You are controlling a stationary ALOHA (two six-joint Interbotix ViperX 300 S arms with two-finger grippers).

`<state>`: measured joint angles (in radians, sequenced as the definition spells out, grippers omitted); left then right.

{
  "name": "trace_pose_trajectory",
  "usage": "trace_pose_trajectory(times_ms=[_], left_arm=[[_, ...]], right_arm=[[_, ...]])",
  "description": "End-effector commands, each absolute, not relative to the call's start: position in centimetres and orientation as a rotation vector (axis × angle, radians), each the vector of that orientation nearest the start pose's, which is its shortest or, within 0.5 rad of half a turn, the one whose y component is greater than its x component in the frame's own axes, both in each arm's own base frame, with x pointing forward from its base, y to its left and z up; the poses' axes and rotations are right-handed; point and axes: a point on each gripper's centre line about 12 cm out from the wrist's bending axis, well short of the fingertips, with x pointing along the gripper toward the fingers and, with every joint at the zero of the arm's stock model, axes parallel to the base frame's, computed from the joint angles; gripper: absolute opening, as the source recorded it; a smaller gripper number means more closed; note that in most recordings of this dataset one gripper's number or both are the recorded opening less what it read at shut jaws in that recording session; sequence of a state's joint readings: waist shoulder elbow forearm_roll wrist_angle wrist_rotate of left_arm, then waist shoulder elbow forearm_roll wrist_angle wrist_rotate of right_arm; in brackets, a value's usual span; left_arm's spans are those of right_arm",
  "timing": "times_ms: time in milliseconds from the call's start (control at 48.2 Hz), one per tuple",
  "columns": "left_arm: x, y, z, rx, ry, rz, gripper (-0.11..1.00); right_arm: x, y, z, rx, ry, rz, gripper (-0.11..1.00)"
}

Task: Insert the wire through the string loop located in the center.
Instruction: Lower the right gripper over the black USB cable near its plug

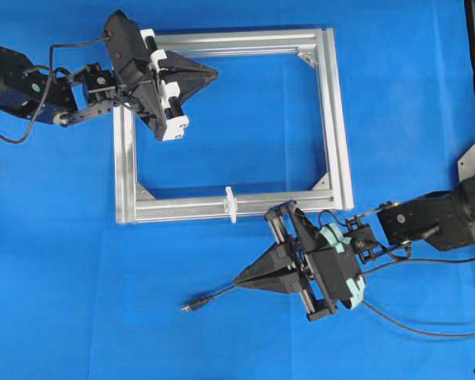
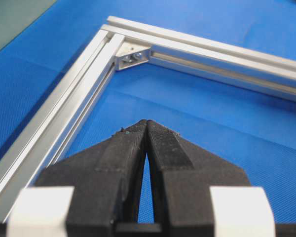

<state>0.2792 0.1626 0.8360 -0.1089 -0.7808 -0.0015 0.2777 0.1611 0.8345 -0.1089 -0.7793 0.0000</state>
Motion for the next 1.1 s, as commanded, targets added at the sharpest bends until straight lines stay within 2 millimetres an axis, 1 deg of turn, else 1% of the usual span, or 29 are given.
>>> trace_pose_trajectory(times_ms=[0,125,291,540,602,664,727,789,893,934,976,996,1038,1080], left_arm=[[37.3,10.8,15.8,-0.078,0.145,0.329,0.00],[37.2,10.7,15.6,-0.076,0.153,0.328,0.00],[37.2,10.7,15.6,-0.076,0.153,0.329,0.00],[37.0,11.0,15.6,-0.072,0.154,0.336,0.00],[37.0,11.1,15.5,-0.072,0.157,0.338,0.00],[36.9,11.2,15.5,-0.072,0.155,0.341,0.00],[36.9,11.2,15.5,-0.072,0.157,0.341,0.00],[36.8,11.2,15.4,-0.073,0.158,0.343,0.00],[36.7,11.2,15.4,-0.073,0.161,0.343,0.00],[36.7,11.2,15.4,-0.073,0.160,0.343,0.00],[36.7,11.2,15.4,-0.073,0.161,0.343,0.00],[36.7,11.2,15.4,-0.073,0.161,0.343,0.00],[36.7,11.2,15.4,-0.073,0.161,0.343,0.00],[36.7,11.2,15.4,-0.075,0.161,0.344,0.00]], right_arm=[[37.1,12.1,15.9,-0.100,0.138,0.377,0.00],[37.0,12.5,16.2,-0.107,0.138,0.394,-0.05],[37.0,12.5,15.8,-0.094,0.175,0.391,-0.05],[37.7,12.4,15.4,-0.059,0.226,0.377,-0.05],[37.9,12.3,15.3,-0.057,0.239,0.372,-0.02],[38.0,12.3,15.3,-0.058,0.245,0.370,0.06],[38.0,12.3,15.2,-0.057,0.247,0.369,0.19],[38.0,12.3,15.2,-0.058,0.248,0.369,0.36],[38.0,12.3,15.1,-0.059,0.256,0.368,0.68],[38.1,12.3,15.1,-0.059,0.259,0.367,0.79],[38.1,12.3,15.1,-0.058,0.259,0.366,0.88],[38.1,12.3,15.1,-0.057,0.259,0.365,0.88],[38.1,12.3,15.1,-0.057,0.259,0.365,0.83],[38.2,12.3,15.1,-0.056,0.258,0.364,0.82]])
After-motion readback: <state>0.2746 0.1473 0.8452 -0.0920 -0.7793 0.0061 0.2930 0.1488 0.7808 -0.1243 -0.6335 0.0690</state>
